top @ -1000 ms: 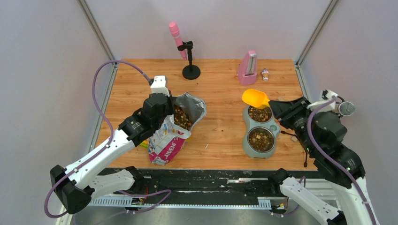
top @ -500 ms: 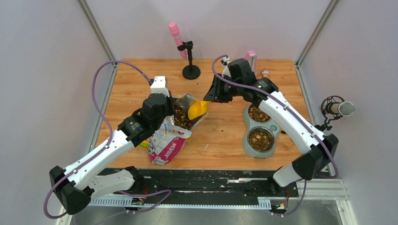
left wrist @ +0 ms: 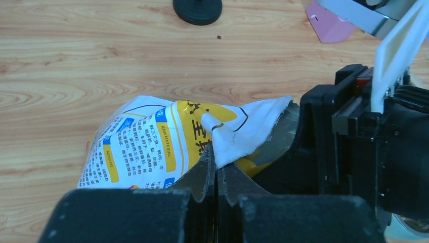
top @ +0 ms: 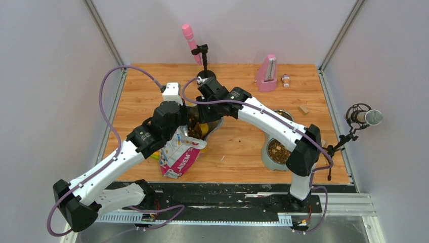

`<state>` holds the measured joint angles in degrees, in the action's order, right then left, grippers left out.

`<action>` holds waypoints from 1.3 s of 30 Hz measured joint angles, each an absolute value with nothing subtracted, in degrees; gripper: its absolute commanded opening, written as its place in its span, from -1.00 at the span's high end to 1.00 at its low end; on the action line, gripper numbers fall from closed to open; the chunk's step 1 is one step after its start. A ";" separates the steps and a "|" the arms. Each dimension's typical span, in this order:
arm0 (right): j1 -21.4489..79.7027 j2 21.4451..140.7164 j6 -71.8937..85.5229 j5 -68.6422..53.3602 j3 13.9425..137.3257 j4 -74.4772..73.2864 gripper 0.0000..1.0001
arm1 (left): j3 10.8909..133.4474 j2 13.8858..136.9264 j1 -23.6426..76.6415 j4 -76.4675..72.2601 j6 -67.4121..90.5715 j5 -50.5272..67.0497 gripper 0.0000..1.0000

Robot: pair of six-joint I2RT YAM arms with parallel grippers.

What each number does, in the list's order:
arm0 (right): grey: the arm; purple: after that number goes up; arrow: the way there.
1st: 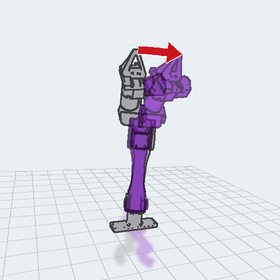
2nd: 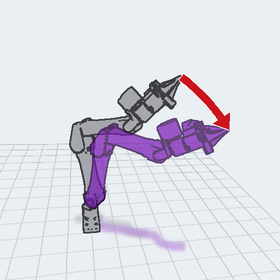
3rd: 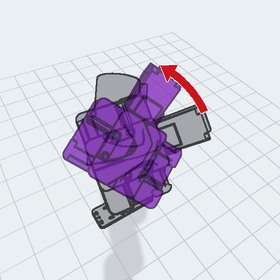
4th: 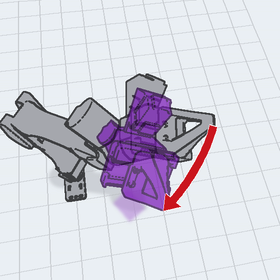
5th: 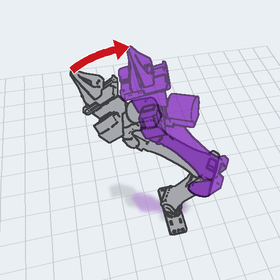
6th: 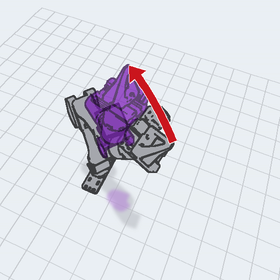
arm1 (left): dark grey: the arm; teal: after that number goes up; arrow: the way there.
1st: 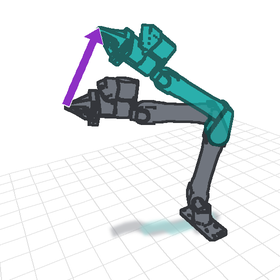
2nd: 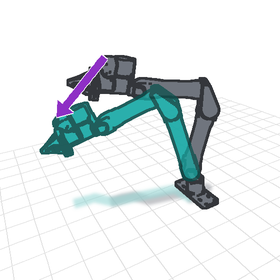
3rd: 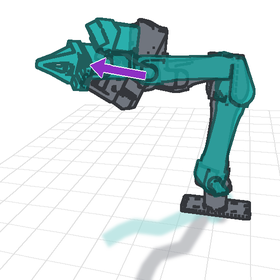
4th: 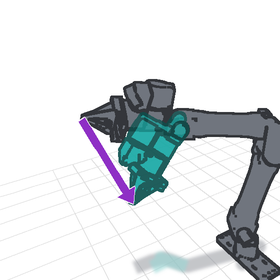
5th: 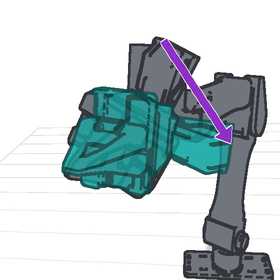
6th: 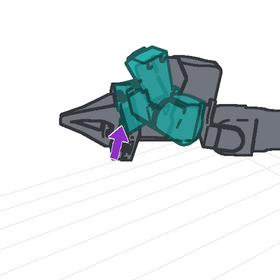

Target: Serve the pet food

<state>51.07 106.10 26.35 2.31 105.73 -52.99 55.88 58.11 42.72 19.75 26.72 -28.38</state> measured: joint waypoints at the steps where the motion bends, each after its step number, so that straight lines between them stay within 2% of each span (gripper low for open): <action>1: 50.94 106.21 26.68 1.56 104.68 -51.70 1.00 | 55.88 58.11 42.72 19.86 26.72 -28.23 1.00; 8: 47.72 102.89 28.86 -6.33 95.20 -41.95 1.00 | 55.88 58.11 42.72 20.08 26.76 -27.62 1.00; 17: 39.57 92.84 40.69 -22.90 71.77 -18.65 1.00 | 55.88 58.39 42.81 20.10 27.20 -25.93 1.00; 25: 36.40 88.95 51.18 -33.06 62.37 -3.20 1.00 | 55.88 58.37 42.76 20.08 27.20 -26.06 1.00; 31: 35.35 84.99 57.01 -35.33 56.38 4.27 1.00 | 55.88 58.19 42.76 20.10 27.20 -26.79 1.00; 39: 34.00 72.66 59.42 -31.73 50.37 7.62 1.00 | 55.88 57.63 42.74 20.51 27.20 -27.42 1.00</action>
<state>34.00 72.66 59.42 -31.73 50.37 7.62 55.88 57.63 42.74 20.51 27.20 -27.42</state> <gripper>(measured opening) 0.285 0.007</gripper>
